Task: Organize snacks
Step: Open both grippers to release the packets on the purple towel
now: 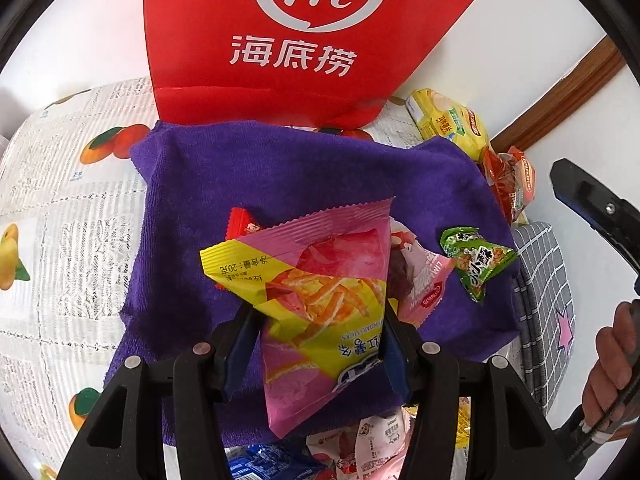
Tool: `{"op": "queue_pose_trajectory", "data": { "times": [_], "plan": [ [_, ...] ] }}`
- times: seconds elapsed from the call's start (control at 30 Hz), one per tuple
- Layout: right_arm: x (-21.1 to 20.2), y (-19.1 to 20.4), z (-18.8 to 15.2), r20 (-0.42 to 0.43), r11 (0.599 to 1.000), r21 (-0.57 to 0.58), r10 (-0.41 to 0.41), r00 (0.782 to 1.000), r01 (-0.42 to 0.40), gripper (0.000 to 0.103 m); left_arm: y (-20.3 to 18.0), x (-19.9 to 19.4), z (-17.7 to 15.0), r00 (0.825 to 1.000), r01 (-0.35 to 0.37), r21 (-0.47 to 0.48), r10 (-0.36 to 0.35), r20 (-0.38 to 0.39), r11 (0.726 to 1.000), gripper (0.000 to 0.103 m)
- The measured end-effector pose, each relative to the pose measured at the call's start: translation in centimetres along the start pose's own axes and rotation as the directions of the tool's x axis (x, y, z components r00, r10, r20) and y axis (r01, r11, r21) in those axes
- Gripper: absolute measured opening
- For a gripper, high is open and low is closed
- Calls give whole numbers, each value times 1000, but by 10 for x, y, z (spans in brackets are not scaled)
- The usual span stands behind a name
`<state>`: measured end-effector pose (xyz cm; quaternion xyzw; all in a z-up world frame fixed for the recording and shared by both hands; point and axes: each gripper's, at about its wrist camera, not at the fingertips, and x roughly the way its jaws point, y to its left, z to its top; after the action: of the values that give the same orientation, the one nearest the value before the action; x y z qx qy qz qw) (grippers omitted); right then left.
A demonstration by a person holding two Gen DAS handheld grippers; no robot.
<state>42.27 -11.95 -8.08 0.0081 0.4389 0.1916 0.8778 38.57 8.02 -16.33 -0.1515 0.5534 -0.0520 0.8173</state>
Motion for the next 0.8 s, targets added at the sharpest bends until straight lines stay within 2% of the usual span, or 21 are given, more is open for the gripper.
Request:
{"op": "queue_pose_trajectory", "data": {
  "times": [0.17, 0.33, 0.43, 0.6, 0.8],
  "plan": [
    [2, 8, -2, -3, 998, -43, -38, 999, 38, 67, 4, 0, 1, 1000, 21, -12, -21, -6, 1000, 54],
    [0, 11, -2, -17, 999, -52, -12, 1000, 11, 67, 6, -1, 4, 998, 48, -27, -49, -24, 998, 61],
    [-4, 13, -2, -7, 997, -67, -30, 1000, 30, 67, 5, -9, 6, 998, 57, -21, -57, 1, 998, 66],
    [-11, 14, -2, -6, 998, -62, -4, 1000, 3, 67, 7, -26, 9, 996, 83, -27, -82, 48, 996, 70],
    [-20, 25, -4, -10, 997, -78, 18, 1000, -19, 67, 10, -44, 11, 996, 44, -18, -43, 82, 999, 70]
  ]
}}
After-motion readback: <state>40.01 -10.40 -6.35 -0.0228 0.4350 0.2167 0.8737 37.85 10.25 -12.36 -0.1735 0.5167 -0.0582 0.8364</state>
